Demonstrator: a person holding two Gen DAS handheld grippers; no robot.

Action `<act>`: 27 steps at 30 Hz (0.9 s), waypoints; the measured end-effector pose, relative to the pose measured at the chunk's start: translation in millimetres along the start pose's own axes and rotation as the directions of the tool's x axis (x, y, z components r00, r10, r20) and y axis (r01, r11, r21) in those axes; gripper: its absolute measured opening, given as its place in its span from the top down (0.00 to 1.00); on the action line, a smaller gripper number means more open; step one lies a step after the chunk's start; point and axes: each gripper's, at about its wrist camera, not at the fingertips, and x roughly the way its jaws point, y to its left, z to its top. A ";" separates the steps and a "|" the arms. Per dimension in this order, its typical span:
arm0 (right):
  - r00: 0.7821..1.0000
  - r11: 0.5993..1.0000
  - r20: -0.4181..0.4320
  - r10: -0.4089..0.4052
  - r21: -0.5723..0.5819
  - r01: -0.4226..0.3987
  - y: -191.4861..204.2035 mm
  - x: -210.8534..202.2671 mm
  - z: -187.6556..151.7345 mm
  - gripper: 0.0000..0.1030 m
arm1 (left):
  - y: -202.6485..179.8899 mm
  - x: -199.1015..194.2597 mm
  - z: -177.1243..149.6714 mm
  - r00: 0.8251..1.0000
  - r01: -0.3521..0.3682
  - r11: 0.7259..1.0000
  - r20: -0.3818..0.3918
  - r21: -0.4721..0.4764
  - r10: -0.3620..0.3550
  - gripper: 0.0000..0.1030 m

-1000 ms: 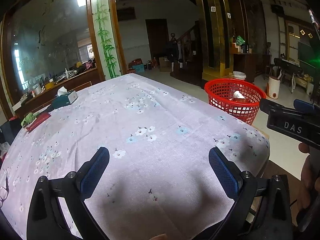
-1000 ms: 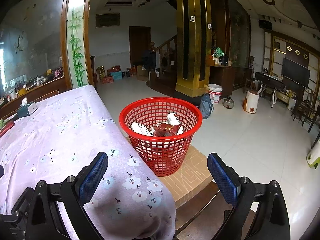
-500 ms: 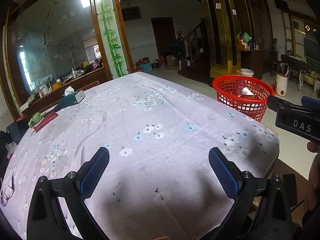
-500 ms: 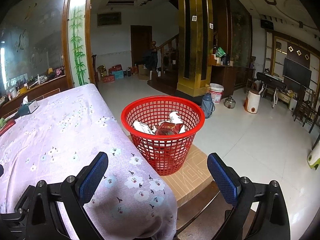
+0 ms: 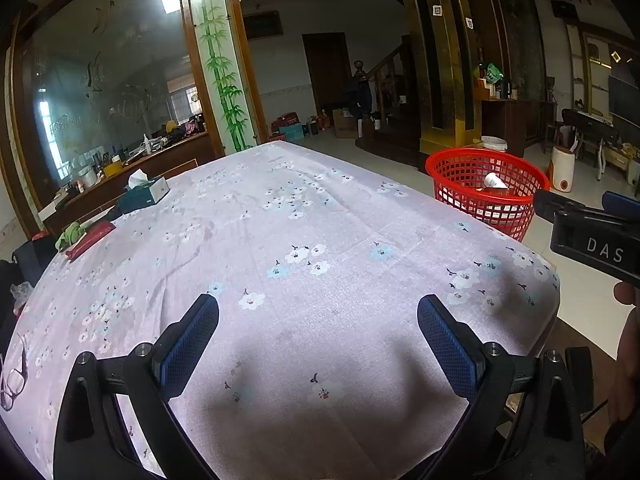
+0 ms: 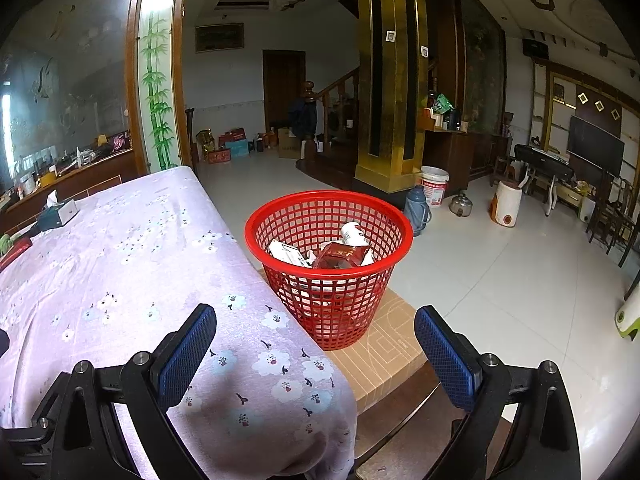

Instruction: Collect trash

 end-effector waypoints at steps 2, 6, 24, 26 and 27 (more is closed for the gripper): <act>1.000 1.000 -0.002 0.000 0.001 0.000 -0.2 0.4 0.6 0.02 | 0.1 0.2 -0.5 1.000 -0.001 1.000 0.000 0.000 0.001 0.04; 1.000 1.000 -0.004 -0.001 0.001 0.001 0.2 1.8 1.2 0.02 | 0.3 0.0 0.2 1.000 0.000 1.000 0.000 0.000 0.000 0.04; 1.000 1.000 -0.010 -0.001 -0.003 0.001 0.5 3.4 -0.7 0.02 | 0.7 0.4 -0.1 1.000 0.003 1.000 -0.001 -0.002 -0.003 0.04; 1.000 1.000 -0.010 -0.002 -0.002 0.002 0.6 3.2 -0.7 0.02 | 0.7 0.7 -0.7 1.000 0.002 1.000 -0.002 -0.002 -0.002 0.04; 1.000 1.000 -0.010 -0.001 -0.002 0.001 0.6 3.2 -0.6 0.02 | 0.8 0.4 -0.3 1.000 0.002 1.000 -0.001 -0.002 -0.002 0.04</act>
